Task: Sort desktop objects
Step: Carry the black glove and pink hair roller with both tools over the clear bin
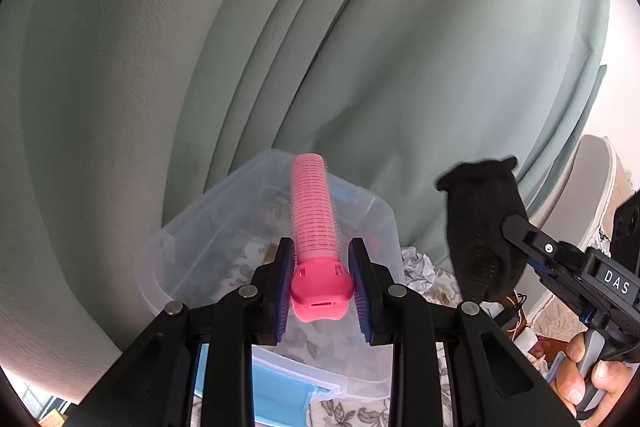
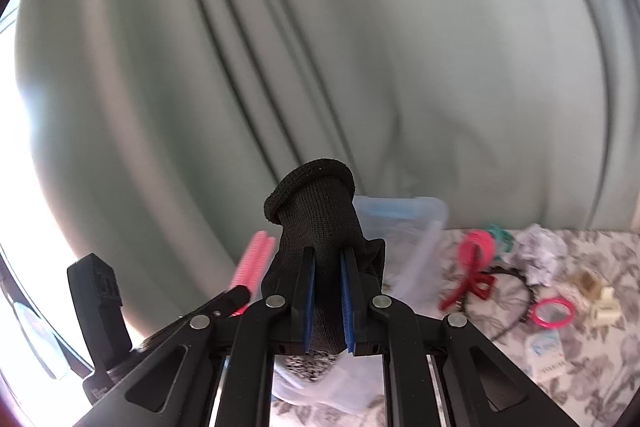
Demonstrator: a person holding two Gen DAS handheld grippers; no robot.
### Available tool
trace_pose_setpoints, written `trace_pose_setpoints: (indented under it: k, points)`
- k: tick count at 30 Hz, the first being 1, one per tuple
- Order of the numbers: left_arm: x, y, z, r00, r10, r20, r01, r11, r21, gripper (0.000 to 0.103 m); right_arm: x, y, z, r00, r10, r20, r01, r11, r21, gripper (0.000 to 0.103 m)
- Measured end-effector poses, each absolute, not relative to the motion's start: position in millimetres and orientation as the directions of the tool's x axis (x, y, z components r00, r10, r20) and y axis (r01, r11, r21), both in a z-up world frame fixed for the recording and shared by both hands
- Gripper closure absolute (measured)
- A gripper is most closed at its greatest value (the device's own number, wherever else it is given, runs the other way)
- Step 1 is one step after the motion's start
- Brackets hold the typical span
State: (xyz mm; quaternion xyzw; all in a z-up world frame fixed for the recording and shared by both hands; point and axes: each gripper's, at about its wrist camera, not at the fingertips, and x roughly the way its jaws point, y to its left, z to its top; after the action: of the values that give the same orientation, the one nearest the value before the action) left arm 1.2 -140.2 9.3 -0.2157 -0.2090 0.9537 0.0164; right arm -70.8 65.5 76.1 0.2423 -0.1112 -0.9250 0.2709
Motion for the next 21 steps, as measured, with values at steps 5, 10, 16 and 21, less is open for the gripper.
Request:
trace_pose_setpoints:
  k: [5,10,16,21]
  points:
    - [5,-146,10,-0.904,0.090,-0.417,0.086,-0.919,-0.386,0.075,-74,35,75,-0.698,-0.586,-0.410,0.495,-0.810,0.315,0.090]
    - [3,-146,7,-0.896,0.082,-0.436,0.097,-0.923,-0.373,0.074,-78,20,64,-0.680,-0.568,-0.464,0.482,-0.823,0.301,0.090]
    - [1,-146,5,-0.888,0.083,-0.451,0.098,-0.927,-0.363,0.074,-71,24,64,-0.663,-0.560,-0.497,0.484,-0.827,0.286,0.090]
    - [-1,-145,2,-0.882,0.083,-0.464,0.099,-0.930,-0.354,0.074,-84,23,47,-0.648,-0.553,-0.523,0.480,-0.830,0.284,0.090]
